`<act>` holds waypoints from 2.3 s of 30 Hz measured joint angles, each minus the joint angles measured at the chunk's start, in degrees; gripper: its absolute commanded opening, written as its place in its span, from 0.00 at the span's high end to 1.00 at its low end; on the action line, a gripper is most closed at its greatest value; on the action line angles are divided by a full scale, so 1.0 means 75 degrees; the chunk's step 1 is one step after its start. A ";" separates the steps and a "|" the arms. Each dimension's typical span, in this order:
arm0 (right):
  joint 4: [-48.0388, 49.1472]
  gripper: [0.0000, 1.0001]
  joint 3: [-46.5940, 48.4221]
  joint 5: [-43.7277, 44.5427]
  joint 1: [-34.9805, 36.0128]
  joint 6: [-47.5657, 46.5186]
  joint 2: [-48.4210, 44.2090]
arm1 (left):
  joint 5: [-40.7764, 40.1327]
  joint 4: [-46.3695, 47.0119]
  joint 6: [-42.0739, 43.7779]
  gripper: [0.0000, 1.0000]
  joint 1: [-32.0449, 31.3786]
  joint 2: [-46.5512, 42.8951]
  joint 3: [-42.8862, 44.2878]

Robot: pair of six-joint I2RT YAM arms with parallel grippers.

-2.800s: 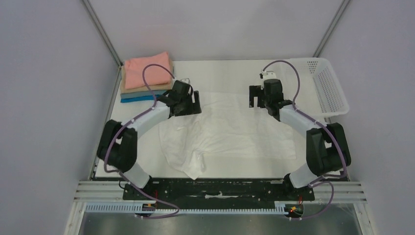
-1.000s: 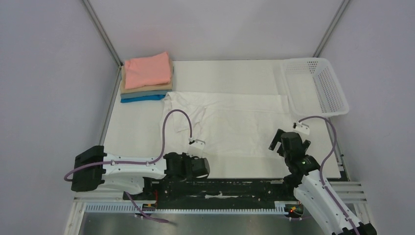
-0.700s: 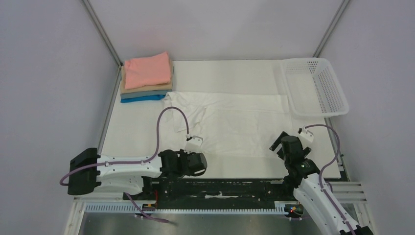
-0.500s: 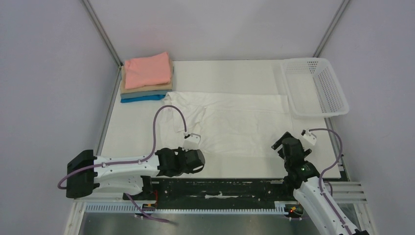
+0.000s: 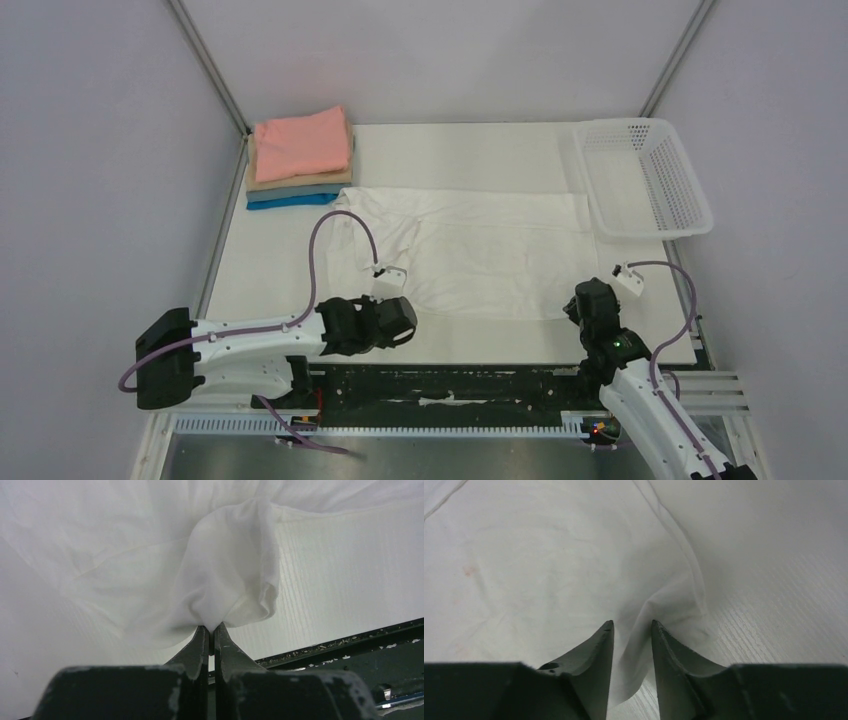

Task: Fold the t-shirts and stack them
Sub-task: Grab the side of the flattened tshirt closest away from the robot with both arms, then fold the other side of the tshirt into a rectangle

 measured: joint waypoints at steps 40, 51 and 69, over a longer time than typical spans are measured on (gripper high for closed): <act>0.1842 1.00 0.2049 0.0297 -0.0003 -0.2390 0.3089 | -0.0341 0.4164 0.5097 0.98 0.3375 0.1757 0.1329; 0.2436 1.00 0.2903 0.0527 -0.0105 -0.2637 0.4418 | -0.0178 0.5555 0.6577 0.98 0.4164 0.2623 0.1763; 0.3037 0.32 0.4809 0.0813 -0.0434 -0.3057 0.7324 | -0.0149 0.5211 0.6703 0.22 0.5071 0.5214 0.3949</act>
